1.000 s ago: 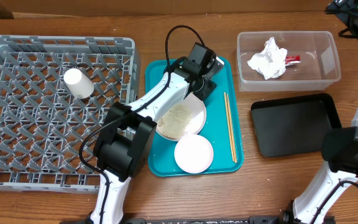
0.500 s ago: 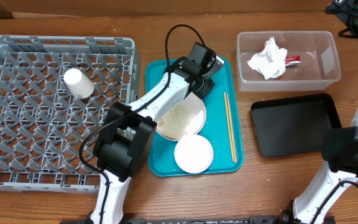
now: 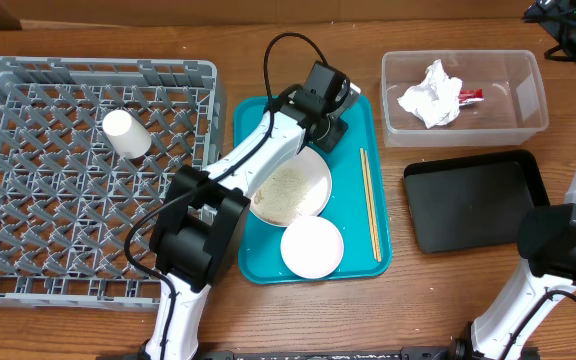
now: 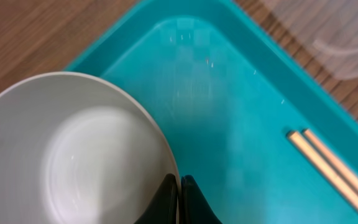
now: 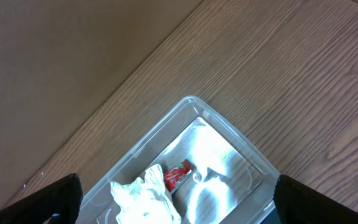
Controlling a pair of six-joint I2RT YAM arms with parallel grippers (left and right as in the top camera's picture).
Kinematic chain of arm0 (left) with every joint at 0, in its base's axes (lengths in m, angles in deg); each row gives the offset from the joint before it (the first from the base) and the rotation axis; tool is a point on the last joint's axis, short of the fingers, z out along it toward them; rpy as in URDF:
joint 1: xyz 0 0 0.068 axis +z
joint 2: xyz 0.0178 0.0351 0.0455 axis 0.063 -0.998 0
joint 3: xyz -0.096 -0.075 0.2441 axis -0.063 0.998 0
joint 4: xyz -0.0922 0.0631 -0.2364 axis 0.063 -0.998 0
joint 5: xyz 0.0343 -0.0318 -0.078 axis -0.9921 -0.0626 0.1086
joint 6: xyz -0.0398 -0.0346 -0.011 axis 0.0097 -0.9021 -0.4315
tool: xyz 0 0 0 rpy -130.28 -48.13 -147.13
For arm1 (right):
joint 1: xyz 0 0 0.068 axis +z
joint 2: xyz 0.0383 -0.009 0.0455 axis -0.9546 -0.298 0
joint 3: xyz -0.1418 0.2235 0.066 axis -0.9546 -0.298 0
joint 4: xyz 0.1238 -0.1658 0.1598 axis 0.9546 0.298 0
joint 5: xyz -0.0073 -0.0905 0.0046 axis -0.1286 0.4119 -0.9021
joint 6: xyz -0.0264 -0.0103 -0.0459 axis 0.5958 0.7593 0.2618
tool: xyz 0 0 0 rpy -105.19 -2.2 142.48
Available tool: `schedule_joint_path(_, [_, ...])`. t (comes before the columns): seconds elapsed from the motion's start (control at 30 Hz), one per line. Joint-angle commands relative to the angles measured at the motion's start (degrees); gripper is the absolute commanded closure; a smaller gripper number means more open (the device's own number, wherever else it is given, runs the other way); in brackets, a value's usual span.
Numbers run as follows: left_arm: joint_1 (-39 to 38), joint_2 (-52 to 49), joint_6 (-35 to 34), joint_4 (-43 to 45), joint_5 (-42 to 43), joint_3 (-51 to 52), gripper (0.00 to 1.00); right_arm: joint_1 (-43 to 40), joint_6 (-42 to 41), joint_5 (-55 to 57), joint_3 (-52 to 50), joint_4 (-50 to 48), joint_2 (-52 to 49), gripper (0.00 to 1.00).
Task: Sort waste into correct bins and load items into the dishwasher
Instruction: 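Lift the grey bowl and carry it left over the dish rack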
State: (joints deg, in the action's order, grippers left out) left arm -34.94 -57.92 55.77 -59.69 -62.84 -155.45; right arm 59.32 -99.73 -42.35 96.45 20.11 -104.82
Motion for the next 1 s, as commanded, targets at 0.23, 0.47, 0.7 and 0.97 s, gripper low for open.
schedule_joint_path(0.23, [3.93,16.74,-10.97,-4.74,-6.14,-3.69,0.96,0.13,-0.07,-0.04,0.48,-0.17,0.57,0.0])
schedule_joint_path(0.47, [13.6,27.17,-25.51,-15.96,-5.55,-3.69,0.96,0.13,-0.07,-0.04,0.48,-0.17,0.57,0.0])
schedule_joint_path(0.7, [28.87,30.73,-30.21,-28.68,14.23,-3.67,0.96,0.13,-0.04,-0.04,0.48,-0.17,0.57,0.0])
schedule_joint_path(0.97, [47.04,30.14,-28.24,-39.41,32.57,-3.23,0.96,0.13,-0.07,-0.04,0.48,-0.17,0.55,0.0])
